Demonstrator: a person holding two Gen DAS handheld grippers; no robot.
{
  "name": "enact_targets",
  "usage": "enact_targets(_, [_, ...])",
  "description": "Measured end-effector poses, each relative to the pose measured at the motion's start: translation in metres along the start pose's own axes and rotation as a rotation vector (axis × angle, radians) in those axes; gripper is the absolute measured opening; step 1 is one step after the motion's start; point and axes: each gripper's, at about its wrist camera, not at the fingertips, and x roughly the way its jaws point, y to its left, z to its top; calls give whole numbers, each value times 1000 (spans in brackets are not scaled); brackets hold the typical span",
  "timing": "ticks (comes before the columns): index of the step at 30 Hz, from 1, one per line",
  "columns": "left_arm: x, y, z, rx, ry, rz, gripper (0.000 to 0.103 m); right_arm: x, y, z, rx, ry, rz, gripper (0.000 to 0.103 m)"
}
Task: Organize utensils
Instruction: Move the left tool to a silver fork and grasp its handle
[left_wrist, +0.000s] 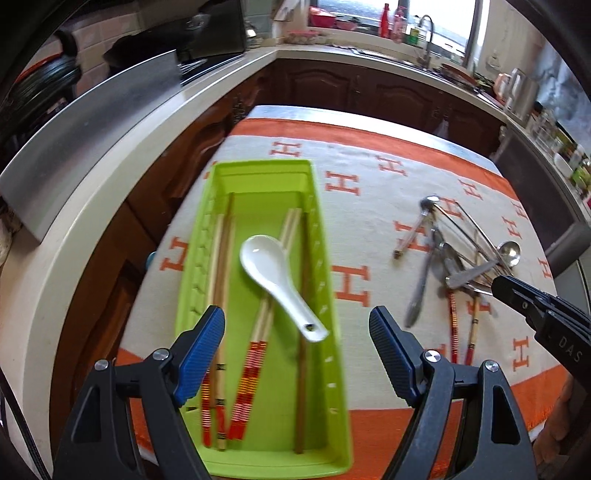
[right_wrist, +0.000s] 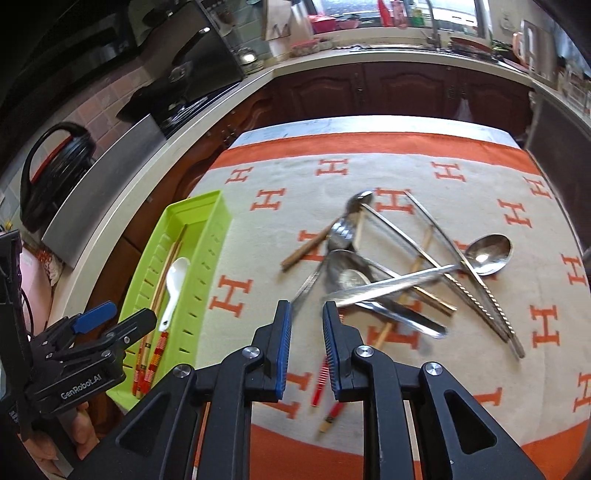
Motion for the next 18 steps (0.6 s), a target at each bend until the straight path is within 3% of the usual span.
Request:
enact_targets(9, [20,-62,6,116,53,-63,79,-4,-70,-15,127,8,-27,18])
enact_targets(15, [45,-88,24,138,55,-111,78,2,-97,-20,175,20,-19,18])
enact_targets(18, [65,-95,39,139,65,-124,63,5,-106,-18,189,18,-9,18])
